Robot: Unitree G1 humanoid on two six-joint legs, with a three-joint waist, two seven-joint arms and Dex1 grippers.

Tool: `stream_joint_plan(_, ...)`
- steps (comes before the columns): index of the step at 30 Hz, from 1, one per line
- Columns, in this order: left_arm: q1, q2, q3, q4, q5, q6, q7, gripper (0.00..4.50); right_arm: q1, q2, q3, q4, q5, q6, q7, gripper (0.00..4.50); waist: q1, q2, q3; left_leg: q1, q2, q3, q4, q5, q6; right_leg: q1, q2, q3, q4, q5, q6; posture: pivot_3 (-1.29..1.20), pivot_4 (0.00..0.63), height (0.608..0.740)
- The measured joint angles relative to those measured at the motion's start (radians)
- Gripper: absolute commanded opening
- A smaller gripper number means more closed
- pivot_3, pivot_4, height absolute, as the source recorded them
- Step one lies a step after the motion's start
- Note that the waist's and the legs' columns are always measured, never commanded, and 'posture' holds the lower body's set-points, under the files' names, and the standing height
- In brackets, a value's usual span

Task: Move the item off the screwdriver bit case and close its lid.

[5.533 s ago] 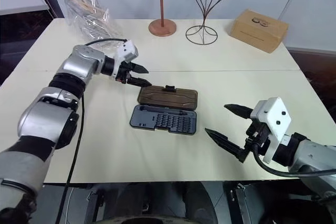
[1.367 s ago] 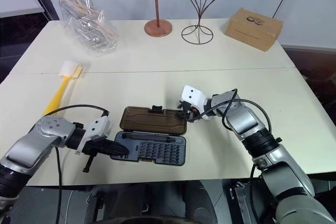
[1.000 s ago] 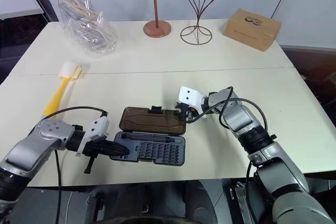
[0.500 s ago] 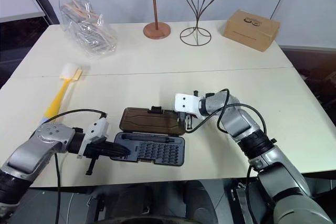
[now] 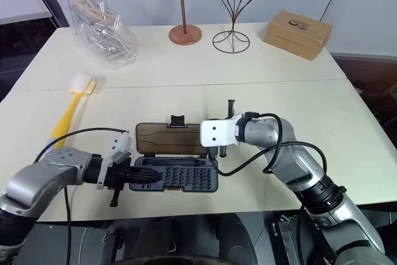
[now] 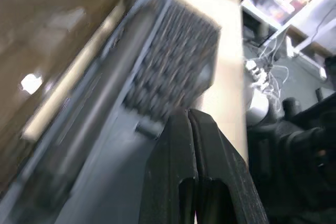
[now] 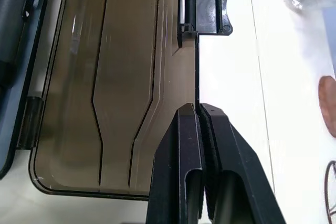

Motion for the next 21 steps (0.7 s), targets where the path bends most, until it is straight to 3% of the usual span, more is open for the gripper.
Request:
stream_joint_plan(5, -0.15, 0.028, 0.214, 0.015, -0.293, 0.163, 0.044, 0.0, 0.014, -0.011, -0.006, 0.005, -0.008, -0.014, -0.004, 0.05, 0.003, -0.001, 0.001, 0.0, 0.0, 0.0, 0.0, 0.0, 0.0, 0.001, 0.0, 0.0, 0.0, 0.0, 0.0, 0.0, 0.15, 0.737)
stream_joint_plan(9, -0.328, -0.072, 0.299, 0.219, -0.348, 0.203, 0.248, 0.0, 0.021, -0.014, -0.01, 0.006, -0.01, -0.02, -0.005, 0.05, 0.003, -0.002, 0.001, 0.0, -0.001, -0.003, 0.001, 0.0, 0.0, 0.002, 0.0, -0.001, 0.0, 0.0, 0.0, 0.0, 0.15, 0.737)
stream_joint_plan(14, -0.413, -0.106, 0.227, 0.468, -0.111, 0.065, 0.402, 0.0, 0.026, -0.016, -0.011, 0.003, -0.017, -0.024, -0.004, 0.05, -0.002, -0.002, 0.001, 0.0, -0.001, -0.002, 0.0, 0.0, -0.001, 0.002, 0.001, -0.001, 0.0, 0.0, 0.001, 0.0, 0.15, 0.737)
stream_joint_plan(21, -0.349, -0.134, -0.056, 0.624, 0.181, -0.19, 0.236, 0.0, 0.025, -0.017, -0.014, 0.001, -0.025, -0.025, -0.006, 0.05, 0.003, -0.003, 0.002, -0.002, -0.001, -0.001, 0.0, 0.001, -0.001, 0.0, 0.0, -0.001, -0.002, 0.0, 0.0, 0.0, 0.15, 0.737)
